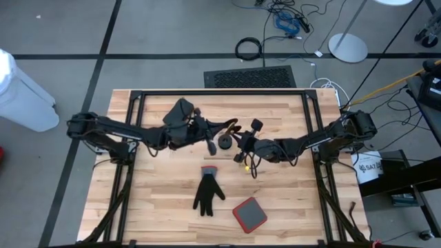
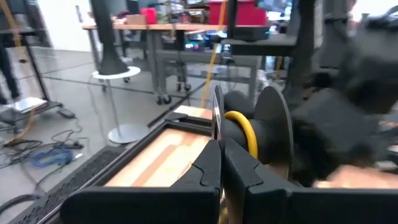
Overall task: Coil cords
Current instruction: Coil the yellow wire onto the black spool
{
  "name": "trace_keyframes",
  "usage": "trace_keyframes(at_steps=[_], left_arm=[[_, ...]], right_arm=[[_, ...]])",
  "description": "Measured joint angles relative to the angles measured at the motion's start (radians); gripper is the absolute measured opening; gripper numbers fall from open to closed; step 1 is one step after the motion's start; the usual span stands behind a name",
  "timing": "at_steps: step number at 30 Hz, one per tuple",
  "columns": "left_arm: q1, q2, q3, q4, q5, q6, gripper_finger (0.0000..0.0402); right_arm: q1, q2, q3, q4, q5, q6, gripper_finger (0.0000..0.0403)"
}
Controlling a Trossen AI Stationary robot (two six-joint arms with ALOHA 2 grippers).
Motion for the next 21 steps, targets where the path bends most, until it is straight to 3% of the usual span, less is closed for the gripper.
trace_keyframes(at_steps=[10,21], left_arm=[[0.0,-0.089,0.0,-0.073,0.133,-0.007,0.0],[0.0,-0.109,0.0,-0.167,0.177,-0.006,0.0]], right_arm=[[-0.052,0.0,-0.001,-0.07,-0.079,0.052,0.0028],[-0.071,0.0,-0.001,-0.197,-0.082,0.082,0.0029]])
